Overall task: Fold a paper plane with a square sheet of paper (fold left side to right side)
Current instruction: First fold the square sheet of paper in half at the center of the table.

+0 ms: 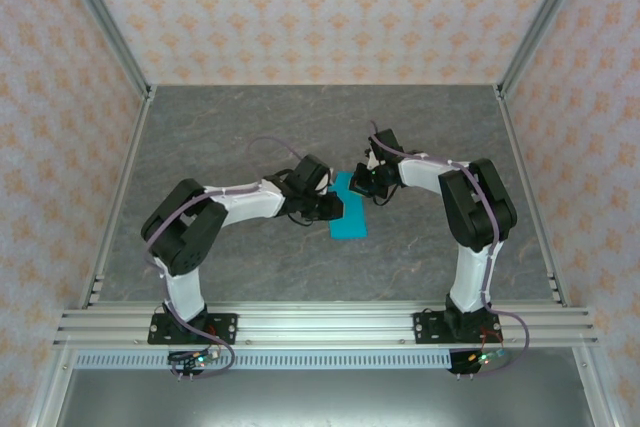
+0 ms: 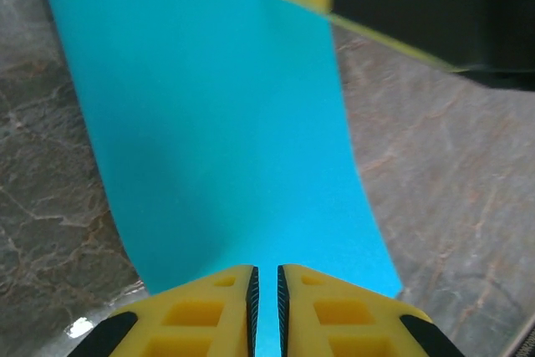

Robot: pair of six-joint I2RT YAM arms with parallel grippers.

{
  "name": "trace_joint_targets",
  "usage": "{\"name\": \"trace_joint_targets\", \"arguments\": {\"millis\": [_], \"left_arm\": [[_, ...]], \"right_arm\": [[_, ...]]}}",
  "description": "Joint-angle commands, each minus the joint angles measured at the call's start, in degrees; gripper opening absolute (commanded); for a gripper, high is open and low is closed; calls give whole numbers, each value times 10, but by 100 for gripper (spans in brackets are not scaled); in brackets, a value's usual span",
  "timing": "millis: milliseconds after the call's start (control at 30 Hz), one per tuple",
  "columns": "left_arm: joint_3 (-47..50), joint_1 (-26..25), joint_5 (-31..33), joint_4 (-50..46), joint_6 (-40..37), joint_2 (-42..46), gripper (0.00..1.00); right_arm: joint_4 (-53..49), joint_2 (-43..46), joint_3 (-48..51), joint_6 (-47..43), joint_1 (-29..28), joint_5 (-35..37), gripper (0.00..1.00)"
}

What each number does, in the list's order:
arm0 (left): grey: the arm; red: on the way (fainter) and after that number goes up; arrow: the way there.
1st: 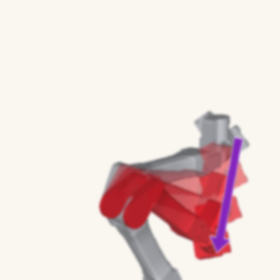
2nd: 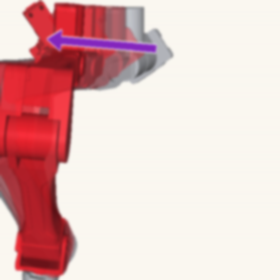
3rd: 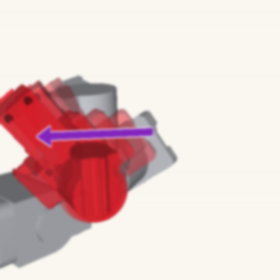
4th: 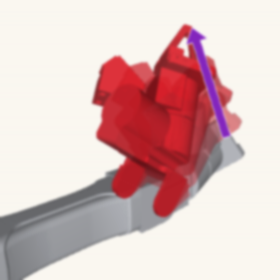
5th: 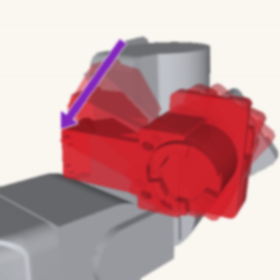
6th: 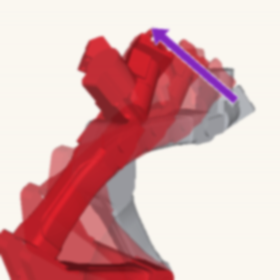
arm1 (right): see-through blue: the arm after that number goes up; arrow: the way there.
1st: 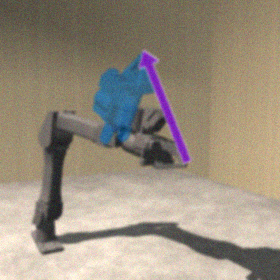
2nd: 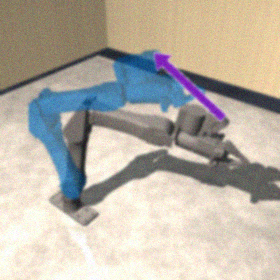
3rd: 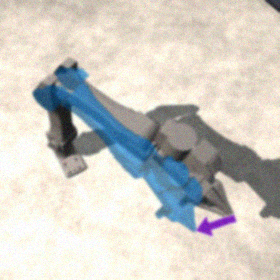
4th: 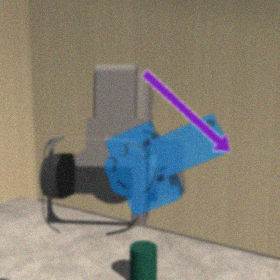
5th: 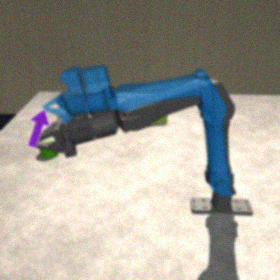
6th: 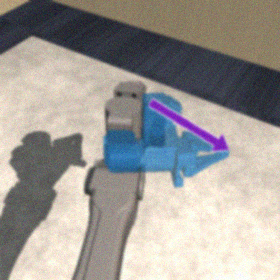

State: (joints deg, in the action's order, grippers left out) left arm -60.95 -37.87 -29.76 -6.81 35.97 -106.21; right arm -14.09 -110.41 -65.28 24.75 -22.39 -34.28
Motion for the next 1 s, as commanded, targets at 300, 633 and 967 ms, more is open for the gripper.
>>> {"name": "trace_joint_targets", "arguments": {"millis": [300, 633, 967], "left_arm": [[28, -4, 5, 12, -21, -19, 17], [89, -25, 2, 21, -50, 20, 17], [147, -50, 5, 43, -56, 50, 17]], "right_arm": [[-53, -18, 3, -10, -1, 48, 7], [-61, -18, 3, -9, -2, 56, 7], [-66, -18, -1, -8, -1, 58, 8]]}}
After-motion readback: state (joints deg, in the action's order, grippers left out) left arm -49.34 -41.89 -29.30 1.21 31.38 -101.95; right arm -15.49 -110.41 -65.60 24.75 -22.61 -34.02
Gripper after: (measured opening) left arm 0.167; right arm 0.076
